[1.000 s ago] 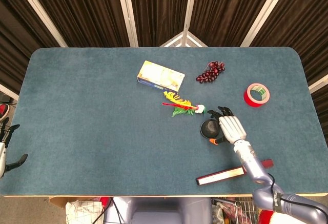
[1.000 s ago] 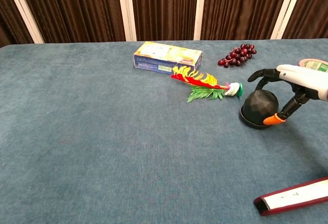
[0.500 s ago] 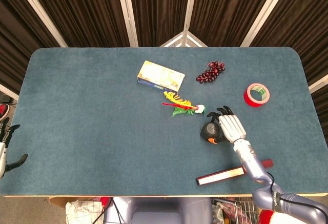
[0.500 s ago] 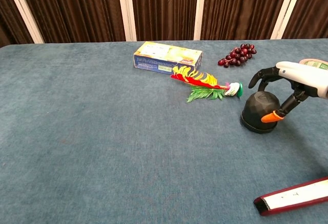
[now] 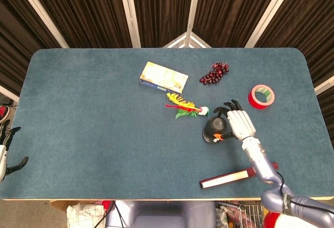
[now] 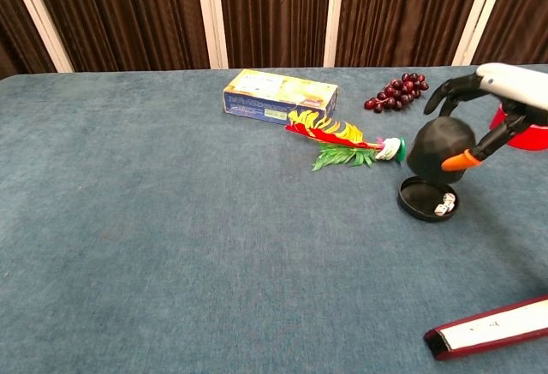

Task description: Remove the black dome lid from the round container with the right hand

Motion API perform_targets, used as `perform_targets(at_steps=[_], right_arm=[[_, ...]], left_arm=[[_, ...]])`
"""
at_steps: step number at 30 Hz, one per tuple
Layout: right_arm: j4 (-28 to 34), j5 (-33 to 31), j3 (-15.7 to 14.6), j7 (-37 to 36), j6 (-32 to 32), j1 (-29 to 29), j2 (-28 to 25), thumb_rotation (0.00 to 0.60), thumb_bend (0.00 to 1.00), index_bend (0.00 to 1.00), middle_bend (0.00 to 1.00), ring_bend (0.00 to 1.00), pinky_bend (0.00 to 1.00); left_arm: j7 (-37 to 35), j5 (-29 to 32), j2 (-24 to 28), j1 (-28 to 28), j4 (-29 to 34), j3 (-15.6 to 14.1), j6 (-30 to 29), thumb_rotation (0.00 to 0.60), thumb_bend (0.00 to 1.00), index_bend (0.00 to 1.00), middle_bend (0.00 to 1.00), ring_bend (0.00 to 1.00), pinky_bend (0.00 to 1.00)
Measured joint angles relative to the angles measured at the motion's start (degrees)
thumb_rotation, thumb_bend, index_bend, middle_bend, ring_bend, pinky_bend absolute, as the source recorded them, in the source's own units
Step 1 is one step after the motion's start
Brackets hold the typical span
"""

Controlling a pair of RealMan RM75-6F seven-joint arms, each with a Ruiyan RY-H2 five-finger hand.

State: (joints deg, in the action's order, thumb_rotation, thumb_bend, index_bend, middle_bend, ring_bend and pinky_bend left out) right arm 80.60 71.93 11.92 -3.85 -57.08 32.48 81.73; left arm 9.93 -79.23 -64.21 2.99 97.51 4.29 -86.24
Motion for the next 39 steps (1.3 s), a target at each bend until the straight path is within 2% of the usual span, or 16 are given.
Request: perform_targets(at_steps=[11,25,28,33,39], right_arm=[[-3.4,-2.8,-0.4,0.5,2.6,-0.5,-3.2,0.600,0.08,0.33,0.47,0.15,0.00],[-8.8,-3.3,-1.9,-3.0,5.6,-1.0,-1.8,0.600,0.08,0.33,0.46,0.15,0.00],[-9.1,-3.3,-2.2,-3.0,6.6,-0.9,-1.8,0.600,0.08,0.30,0.38,0.12,0.00],[-8.5,-4.4,-3.0,-2.4,9.2,-0.7,-2.7,0.600,0.08,0.19,0.18,0.08,0.00],[-7.6,-5.0,-2.7,-1.9,9.1,-0.7,-3.1,0.600,0.08,0.12,0.07,0.06,0.00]], left_arm=[[-0.7,-0.1,0.4,-0.4,0.3,0.1,-0.7,0.600,0.31,0.19,0.00,0.00,0.09],[-0.1,0.1,0.2,-0.2,0.4,0.0,-0.2,0.600,0.31,0.19,0.00,0.00,0.09],[0.1,0.0,0.2,-0.2,0.5,-0.1,-0.1,0.600,0.31,0.20,0.00,0.00,0.09],[0.1,0.1,0.2,-0.3,0.5,0.0,-0.3,0.600,0.31,0.20,0.00,0.00,0.09],[0.0,0.1,0.2,-0.2,0.4,0.0,-0.2,0.600,0.31,0.20,0.00,0.00,0.09]])
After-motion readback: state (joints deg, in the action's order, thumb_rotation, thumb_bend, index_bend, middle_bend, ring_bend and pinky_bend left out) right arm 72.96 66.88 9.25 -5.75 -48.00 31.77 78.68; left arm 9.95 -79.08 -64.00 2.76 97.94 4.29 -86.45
